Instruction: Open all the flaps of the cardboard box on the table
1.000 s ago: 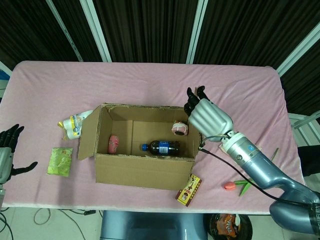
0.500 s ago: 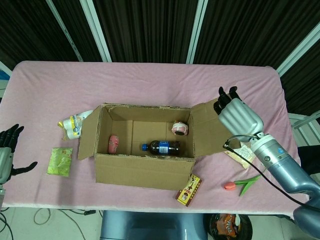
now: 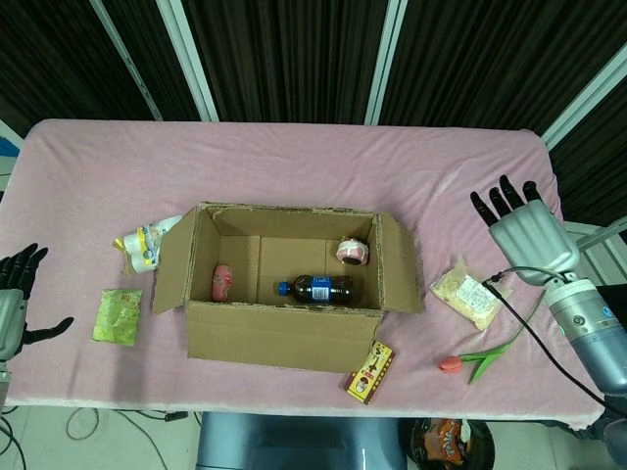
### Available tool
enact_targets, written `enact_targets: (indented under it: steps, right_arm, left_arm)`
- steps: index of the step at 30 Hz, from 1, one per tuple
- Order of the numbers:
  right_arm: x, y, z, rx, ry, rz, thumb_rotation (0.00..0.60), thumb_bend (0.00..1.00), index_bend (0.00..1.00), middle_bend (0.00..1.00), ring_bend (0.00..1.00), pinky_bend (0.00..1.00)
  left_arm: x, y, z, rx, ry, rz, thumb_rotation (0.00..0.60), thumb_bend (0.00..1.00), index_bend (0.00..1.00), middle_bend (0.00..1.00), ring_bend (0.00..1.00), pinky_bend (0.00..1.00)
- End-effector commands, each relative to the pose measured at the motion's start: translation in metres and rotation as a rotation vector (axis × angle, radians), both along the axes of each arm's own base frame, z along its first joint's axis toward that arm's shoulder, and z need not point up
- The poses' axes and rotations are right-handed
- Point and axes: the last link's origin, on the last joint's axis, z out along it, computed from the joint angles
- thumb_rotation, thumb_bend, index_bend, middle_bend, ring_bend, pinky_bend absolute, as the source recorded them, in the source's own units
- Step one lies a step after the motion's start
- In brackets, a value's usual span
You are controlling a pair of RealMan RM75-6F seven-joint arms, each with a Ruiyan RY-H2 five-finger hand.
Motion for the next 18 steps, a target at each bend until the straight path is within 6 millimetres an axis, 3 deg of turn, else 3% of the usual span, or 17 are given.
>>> enact_targets:
  steps: [1,6,11,18]
  right_arm:
    - [-0.036,0.025,-0.015,-0.042,-0.296,-0.112,0.600,0.29,0.00,0.04,0.04,0.25]
    - [-0.069,0.059,-0.042,-0.066,-0.608,-0.197,0.581,0.23,0.00,0.00,0.00,0.24]
    - [-0.095,0.092,-0.056,-0.144,-0.836,-0.240,0.501,0.21,0.00,0.00,0.00,0.23]
    - [-0.123,0.130,-0.066,-0.232,-0.919,-0.202,0.494,0.21,0.00,0.00,0.00,0.23]
  left_arm:
    - [0.000,0.000,0.000,-0.001,0.010,0.000,0.600,0.11,0.00,0.00,0.00,0.00]
    - [-0.001,-0.001,0.000,-0.001,0.037,-0.005,0.600,0.11,0.00,0.00,0.00,0.00]
    - [-0.002,-0.002,-0.001,-0.010,0.067,-0.009,0.600,0.10,0.00,0.00,0.00,0.00]
    - [-0.002,-0.003,-0.005,-0.027,0.102,-0.013,0.600,0.10,0.00,0.00,0.00,0.00]
